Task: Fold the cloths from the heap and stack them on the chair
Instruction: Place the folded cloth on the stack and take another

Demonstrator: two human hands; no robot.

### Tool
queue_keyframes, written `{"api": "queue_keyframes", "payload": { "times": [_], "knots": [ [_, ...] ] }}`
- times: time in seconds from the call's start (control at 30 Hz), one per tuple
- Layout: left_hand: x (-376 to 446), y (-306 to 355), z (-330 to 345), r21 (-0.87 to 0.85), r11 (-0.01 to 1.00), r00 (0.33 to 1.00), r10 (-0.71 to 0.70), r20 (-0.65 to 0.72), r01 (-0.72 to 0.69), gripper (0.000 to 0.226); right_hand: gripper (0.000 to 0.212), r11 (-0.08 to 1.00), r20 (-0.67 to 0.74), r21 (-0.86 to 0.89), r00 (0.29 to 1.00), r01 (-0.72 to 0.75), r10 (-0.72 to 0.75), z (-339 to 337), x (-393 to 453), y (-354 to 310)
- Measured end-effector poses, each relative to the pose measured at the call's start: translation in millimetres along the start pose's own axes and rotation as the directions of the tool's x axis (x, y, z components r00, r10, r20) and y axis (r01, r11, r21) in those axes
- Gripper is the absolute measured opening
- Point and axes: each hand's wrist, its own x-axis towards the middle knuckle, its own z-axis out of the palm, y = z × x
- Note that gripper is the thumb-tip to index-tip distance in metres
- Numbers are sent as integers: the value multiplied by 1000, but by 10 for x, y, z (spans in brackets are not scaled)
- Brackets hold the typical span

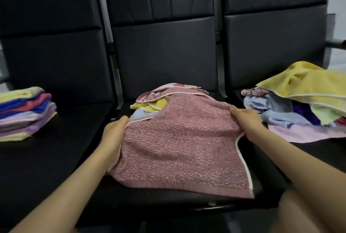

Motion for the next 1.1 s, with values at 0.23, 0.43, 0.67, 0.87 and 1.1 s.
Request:
{"api": "queue_keyframes", "payload": {
  "times": [0.23, 0.43, 0.67, 0.87, 1.1],
  "knots": [
    [-125, -308, -226, 484, 875, 993, -55, 100, -1, 49, 50, 990, 214, -135, 977, 29, 0, -100, -119, 50],
    [-90, -242, -193, 598, 768, 966, 105, 237, -230, 31, 31, 929, 328, -310, 940, 200, -93, -64, -108, 88],
    [227, -158, 540, 587, 758, 957, 189, 220, -284, 37, 62, 888, 183, -338, 947, 312, -263, 279, 33, -274],
    [402, -217, 836, 560, 773, 934, 114, 339, -298, 26, 67, 912, 277, -301, 940, 280, -197, 834, 139, -523],
    [504, -71, 489, -172, 984, 992, 61, 112, -41, 23, 41, 944, 108, 28, 938, 327, -328, 806, 73, -475]
  ]
}}
